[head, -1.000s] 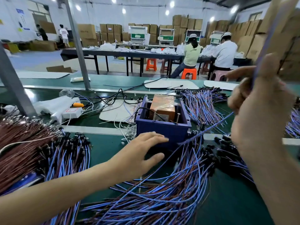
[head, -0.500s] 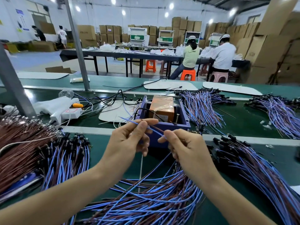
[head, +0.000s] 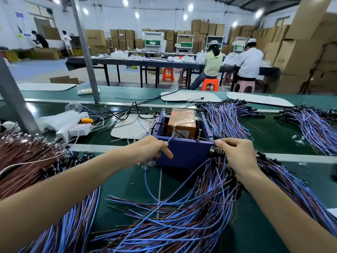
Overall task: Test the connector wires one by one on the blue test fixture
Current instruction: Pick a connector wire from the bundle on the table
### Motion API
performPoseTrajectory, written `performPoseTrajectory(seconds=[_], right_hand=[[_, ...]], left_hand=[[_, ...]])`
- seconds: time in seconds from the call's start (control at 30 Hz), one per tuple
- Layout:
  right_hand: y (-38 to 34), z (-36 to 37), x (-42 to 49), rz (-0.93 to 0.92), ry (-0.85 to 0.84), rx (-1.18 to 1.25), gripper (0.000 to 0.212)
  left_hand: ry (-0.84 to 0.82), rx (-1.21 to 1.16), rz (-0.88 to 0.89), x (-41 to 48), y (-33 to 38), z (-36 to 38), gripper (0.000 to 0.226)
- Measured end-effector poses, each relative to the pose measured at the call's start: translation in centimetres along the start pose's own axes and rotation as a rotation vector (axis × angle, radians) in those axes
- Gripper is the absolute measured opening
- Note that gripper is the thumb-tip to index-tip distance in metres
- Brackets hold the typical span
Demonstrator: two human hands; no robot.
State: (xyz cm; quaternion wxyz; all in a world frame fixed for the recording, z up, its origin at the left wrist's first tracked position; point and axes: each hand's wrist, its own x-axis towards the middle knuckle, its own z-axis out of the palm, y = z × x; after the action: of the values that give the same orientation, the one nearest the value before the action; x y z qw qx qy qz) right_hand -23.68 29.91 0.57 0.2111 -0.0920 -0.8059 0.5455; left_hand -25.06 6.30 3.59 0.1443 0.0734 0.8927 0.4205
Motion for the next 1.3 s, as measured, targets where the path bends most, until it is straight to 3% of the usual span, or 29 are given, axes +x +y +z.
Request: performPoseTrajectory(seconds=[0.47,1.3], right_hand=[[0.5,0.4,0.4,0.007,0.014,0.074,0.005],[0.7,0.3,0.4,0.010,-0.004,0.102,0.010]], left_hand=[[0.151,0.050,0.081,2.5,-1.5,-0.7,0.049],[0.157,-0.003,0.093,2.6,-2.3,-0.8,0.049]])
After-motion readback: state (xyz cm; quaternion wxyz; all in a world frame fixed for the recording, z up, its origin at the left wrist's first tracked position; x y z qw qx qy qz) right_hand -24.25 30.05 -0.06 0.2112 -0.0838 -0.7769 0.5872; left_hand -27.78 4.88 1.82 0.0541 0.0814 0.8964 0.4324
